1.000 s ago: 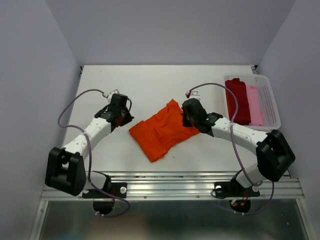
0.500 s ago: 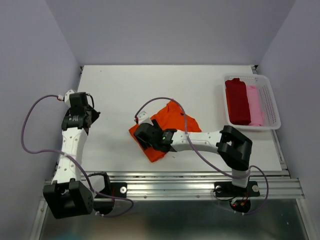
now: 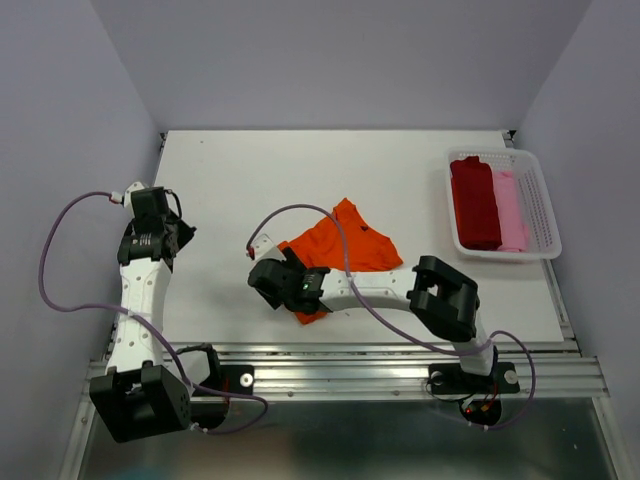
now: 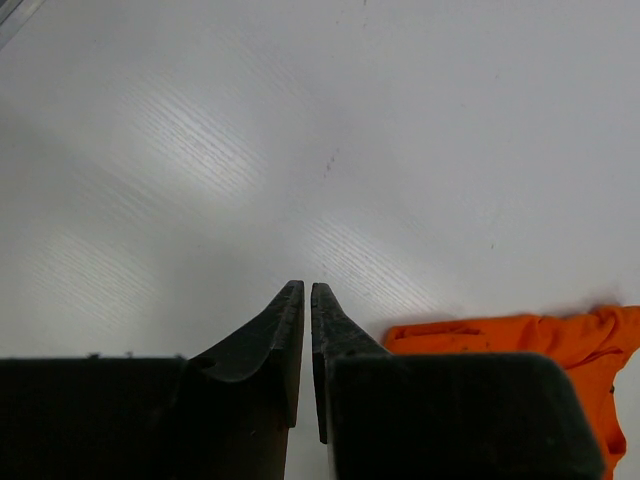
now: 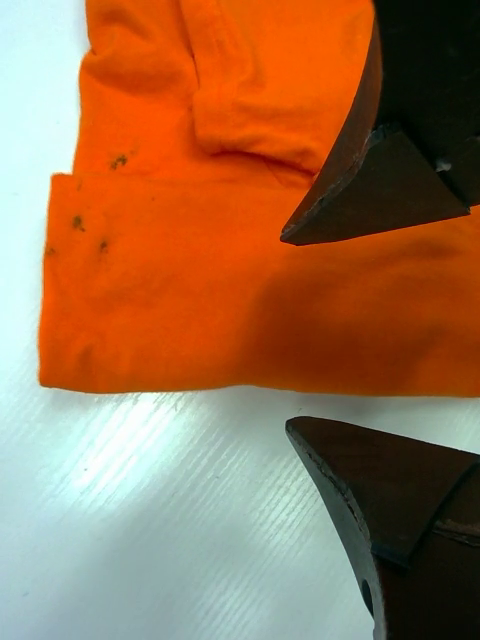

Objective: Roll the t-shirts
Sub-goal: Roll the T-shirt to the center of the board.

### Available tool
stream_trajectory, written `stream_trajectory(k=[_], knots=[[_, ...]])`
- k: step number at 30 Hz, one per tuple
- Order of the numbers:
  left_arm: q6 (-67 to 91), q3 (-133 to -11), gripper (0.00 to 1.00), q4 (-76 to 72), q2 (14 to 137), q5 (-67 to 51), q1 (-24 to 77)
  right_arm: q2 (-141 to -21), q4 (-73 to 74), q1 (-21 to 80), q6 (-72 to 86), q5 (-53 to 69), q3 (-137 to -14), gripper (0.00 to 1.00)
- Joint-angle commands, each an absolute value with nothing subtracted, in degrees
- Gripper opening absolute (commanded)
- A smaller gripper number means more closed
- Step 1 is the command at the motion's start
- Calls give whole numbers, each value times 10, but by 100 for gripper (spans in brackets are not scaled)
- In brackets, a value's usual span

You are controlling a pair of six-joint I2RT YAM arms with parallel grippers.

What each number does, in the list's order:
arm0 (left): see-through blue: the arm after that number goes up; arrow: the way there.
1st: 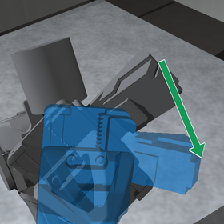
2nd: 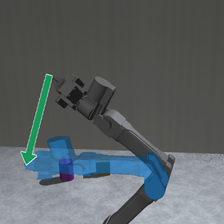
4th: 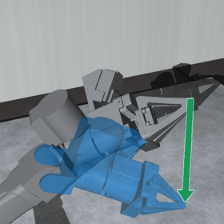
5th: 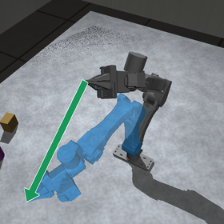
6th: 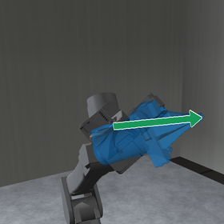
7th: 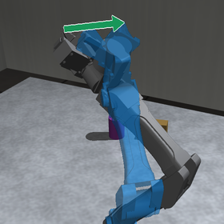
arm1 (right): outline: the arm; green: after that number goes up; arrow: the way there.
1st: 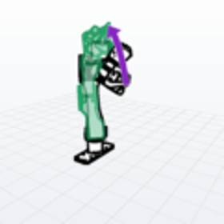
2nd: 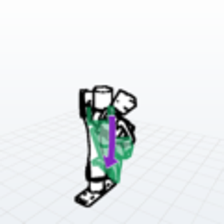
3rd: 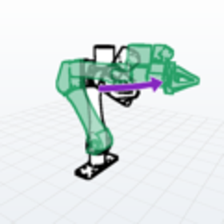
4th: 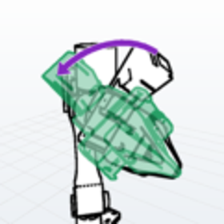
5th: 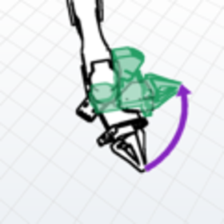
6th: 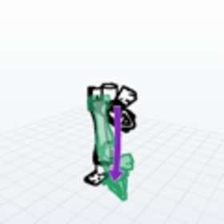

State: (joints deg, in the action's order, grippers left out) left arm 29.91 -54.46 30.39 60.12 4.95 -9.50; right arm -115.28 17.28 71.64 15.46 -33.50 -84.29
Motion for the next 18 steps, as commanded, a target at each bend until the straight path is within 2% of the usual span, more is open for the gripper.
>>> stream_trajectory(k=[1,8,13,16,17,18], knots=[[284,-543,20,300,588,45,-99,-1179,177,725,153,-346,-870,75],[284,-534,20,296,588,43,-99,-1216,185,725,167,-371,-876,75],[283,-529,20,292,588,40,-100,-1234,185,725,189,-383,-869,62],[284,-526,20,291,588,37,-100,-1243,185,725,198,-373,-869,50],[284,-525,20,289,588,35,-101,-1243,185,725,199,-370,-869,45],[284,-524,20,290,588,35,-100,-1243,184,725,201,-367,-869,35]])
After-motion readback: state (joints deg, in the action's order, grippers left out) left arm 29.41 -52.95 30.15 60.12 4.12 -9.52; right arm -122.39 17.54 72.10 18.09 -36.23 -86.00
